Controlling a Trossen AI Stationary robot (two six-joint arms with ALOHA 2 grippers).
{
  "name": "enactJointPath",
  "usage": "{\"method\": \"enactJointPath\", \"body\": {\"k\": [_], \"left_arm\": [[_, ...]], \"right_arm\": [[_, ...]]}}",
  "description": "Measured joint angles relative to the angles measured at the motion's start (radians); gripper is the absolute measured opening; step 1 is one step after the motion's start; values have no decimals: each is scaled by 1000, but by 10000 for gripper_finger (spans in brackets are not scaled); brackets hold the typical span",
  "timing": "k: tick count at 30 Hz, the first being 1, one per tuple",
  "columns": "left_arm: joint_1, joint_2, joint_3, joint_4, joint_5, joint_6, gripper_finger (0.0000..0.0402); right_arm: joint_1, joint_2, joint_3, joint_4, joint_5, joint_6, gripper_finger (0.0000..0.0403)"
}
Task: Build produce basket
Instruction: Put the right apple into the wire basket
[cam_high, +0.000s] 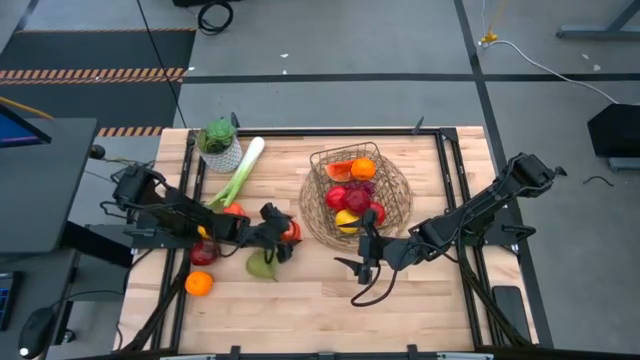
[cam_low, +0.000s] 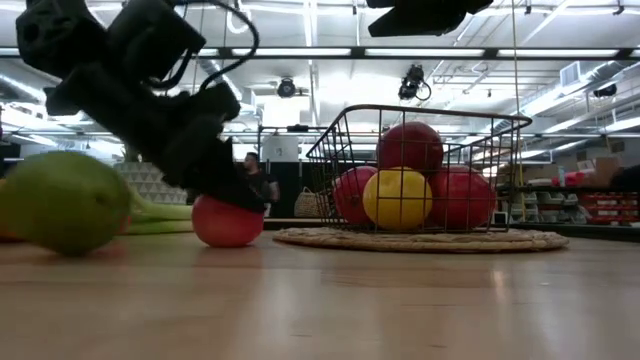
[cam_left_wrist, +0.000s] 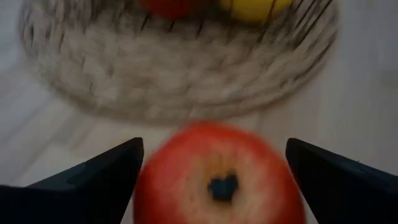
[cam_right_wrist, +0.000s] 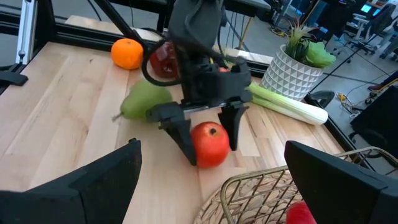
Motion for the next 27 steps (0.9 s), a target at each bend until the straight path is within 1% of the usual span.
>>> {"method": "enactJointPath", "body": {"k": [4, 7, 10, 15, 18, 22, 27], "left_arm": [[0, -3, 18, 47, -2, 60, 399], [0, -4, 39, 50, -1, 73, 386], [1, -4, 52, 39, -1, 73, 360], [-5, -5, 55, -6, -10, 73, 300], [-15, -7, 55, -43, -13, 64, 276], [-32, -7, 57, -66, -11, 63, 263], [-37, -9, 59, -115, -12, 37, 267]], "right_arm": [[0, 0, 0, -3, 0, 0, 399], [0, 0, 0, -4, 0, 0, 399], [0, 0, 0, -5, 0, 0, 399], [0, 0, 0, -6, 0, 0, 399], [0, 0, 0, -12, 0, 0, 399], [0, 0, 0, -12, 0, 0, 399], [0, 0, 0, -12, 0, 4, 399]]}}
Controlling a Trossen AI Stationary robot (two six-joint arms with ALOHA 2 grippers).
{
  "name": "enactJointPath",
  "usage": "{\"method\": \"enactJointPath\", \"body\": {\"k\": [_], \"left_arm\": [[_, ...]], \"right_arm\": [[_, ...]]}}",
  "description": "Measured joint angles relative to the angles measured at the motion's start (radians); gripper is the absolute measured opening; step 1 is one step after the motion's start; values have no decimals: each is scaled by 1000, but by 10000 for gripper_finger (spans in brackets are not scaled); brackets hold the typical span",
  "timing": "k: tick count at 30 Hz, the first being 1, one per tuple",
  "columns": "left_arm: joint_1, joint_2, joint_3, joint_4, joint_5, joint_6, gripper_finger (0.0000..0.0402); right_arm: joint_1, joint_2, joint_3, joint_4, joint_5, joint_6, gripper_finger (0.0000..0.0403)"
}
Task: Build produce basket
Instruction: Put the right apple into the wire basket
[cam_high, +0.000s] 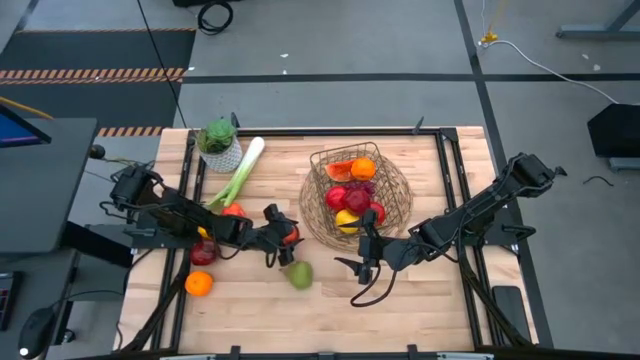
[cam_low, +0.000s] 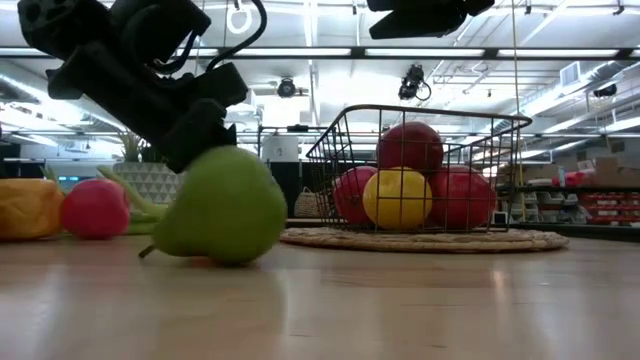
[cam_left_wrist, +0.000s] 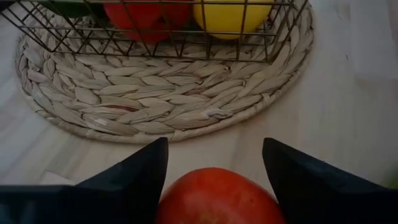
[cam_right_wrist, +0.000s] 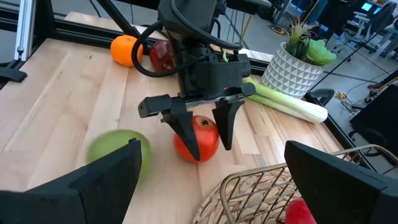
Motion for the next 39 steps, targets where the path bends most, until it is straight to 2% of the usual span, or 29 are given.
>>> {"method": "enactJointPath", "body": {"k": [9, 15, 19, 24, 30, 39], "left_arm": [[0, 2, -2, -15, 6, 3, 273], [0, 7, -8, 78, -12, 93, 227], [0, 6, -7, 73, -9, 98, 200], [-5, 4, -5, 53, -12, 75, 200], [4, -5, 1, 127, 0, 163, 191], [16, -90, 11, 127, -4, 235, 182]], "right_arm": [[0, 0, 0, -2, 0, 0, 399], [0, 0, 0, -2, 0, 0, 399], [0, 0, 0, -3, 0, 0, 399], [0, 0, 0, -7, 0, 0, 399], [0, 0, 0, -6, 0, 0, 399], [0, 0, 0, -8, 0, -1, 399]]}}
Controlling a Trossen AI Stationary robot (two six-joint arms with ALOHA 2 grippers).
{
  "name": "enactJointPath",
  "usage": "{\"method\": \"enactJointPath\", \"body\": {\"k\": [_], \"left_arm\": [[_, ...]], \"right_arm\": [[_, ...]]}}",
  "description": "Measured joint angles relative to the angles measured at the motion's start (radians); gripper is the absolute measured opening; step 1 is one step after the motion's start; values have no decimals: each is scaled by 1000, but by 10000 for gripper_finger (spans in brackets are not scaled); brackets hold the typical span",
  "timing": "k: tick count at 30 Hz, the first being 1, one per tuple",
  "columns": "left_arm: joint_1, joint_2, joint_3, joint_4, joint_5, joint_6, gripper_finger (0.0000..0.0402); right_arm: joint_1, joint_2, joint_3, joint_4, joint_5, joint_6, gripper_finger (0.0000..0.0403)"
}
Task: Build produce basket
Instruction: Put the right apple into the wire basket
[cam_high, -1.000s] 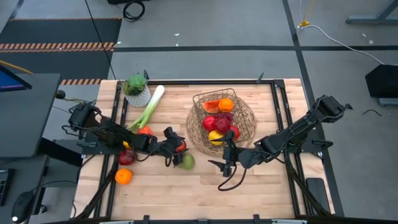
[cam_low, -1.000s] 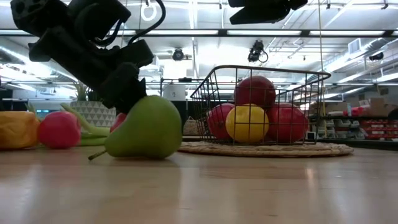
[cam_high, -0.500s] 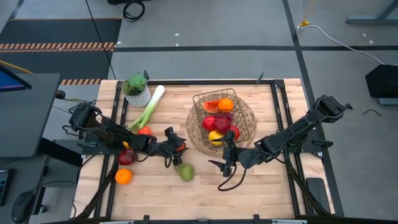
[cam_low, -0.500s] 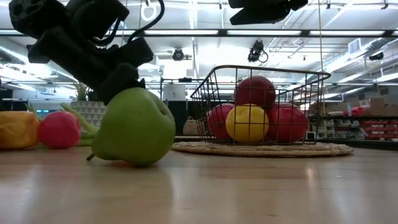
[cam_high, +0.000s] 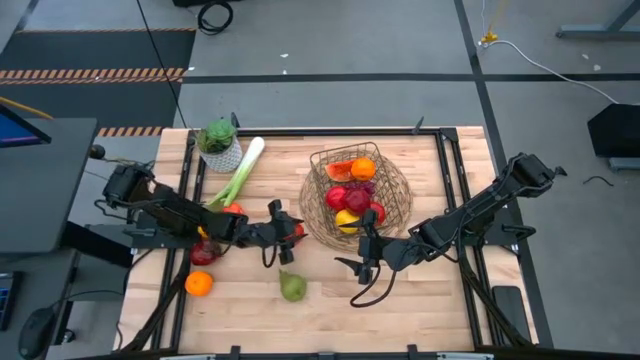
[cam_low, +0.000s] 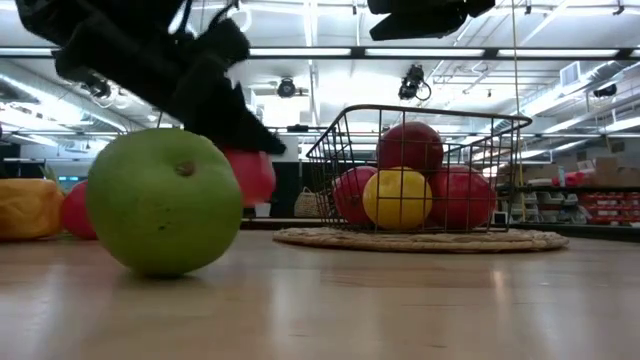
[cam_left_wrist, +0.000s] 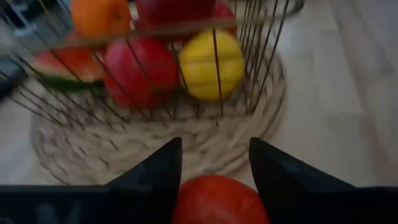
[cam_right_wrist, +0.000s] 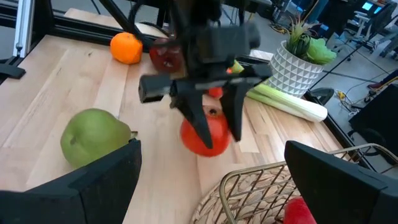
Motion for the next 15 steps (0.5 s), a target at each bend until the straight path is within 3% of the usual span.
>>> {"method": "enactJointPath", "body": {"k": [9, 15], "left_arm": [[32, -192, 88, 1, -5, 209, 180], [83, -215, 224, 6, -3, 367, 180]], "right_arm": [[0, 0, 1, 17, 1, -7, 398], [0, 0, 3, 21, 8, -10, 390]]}}
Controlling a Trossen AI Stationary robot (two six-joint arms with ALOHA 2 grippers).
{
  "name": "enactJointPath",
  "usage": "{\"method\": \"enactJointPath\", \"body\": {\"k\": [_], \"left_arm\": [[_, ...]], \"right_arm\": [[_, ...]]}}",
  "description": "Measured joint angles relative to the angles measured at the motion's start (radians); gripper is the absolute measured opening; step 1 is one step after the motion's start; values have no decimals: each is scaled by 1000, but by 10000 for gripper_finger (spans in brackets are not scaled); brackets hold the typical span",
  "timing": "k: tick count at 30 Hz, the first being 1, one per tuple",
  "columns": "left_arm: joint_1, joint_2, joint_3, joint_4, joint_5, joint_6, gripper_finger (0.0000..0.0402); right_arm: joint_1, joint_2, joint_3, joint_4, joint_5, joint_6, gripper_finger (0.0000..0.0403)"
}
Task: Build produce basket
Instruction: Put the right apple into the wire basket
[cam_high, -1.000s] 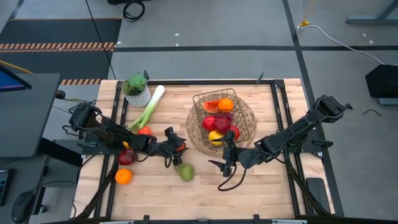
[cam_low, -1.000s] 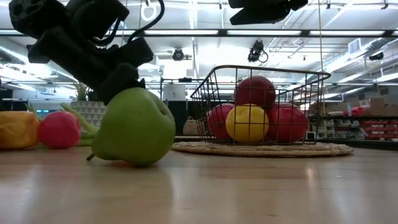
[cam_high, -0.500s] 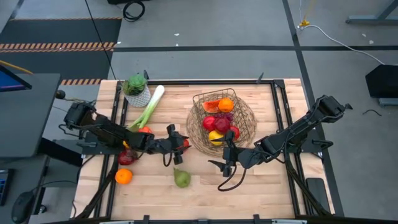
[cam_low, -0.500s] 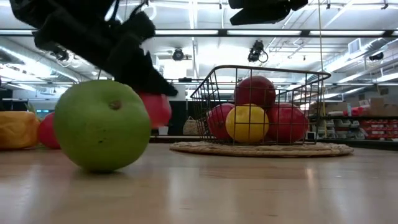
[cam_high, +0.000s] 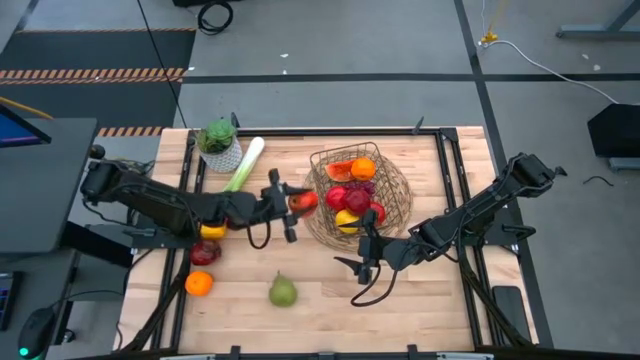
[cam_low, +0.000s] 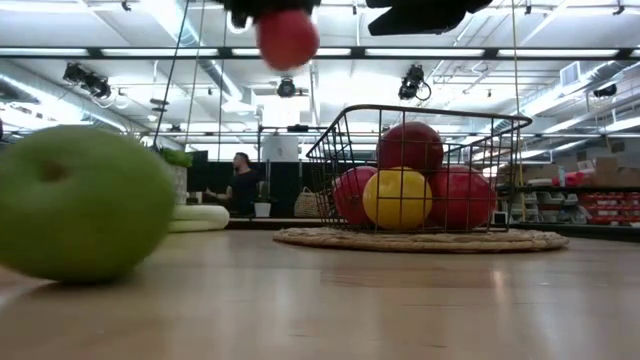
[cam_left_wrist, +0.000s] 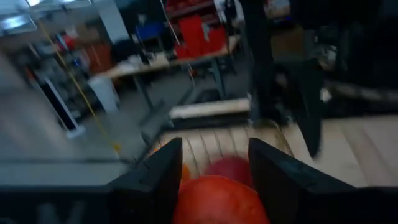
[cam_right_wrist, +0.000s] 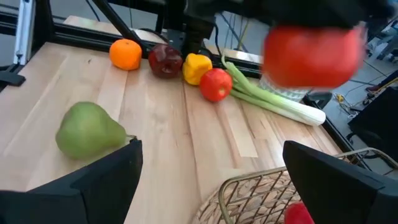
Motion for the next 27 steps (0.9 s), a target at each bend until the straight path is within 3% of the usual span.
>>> {"method": "enactJointPath", "body": {"k": [10, 23, 27], "left_arm": [[143, 38, 141, 9, 199, 22, 180], [311, 215, 144, 228, 626, -29, 186], [322, 263, 144, 317, 728, -39, 188]], "right_arm": [[0, 0, 6, -6, 171, -27, 379], [63, -1, 7, -7, 695, -127, 375], [86, -2, 7, -28, 803, -157, 375]]}}
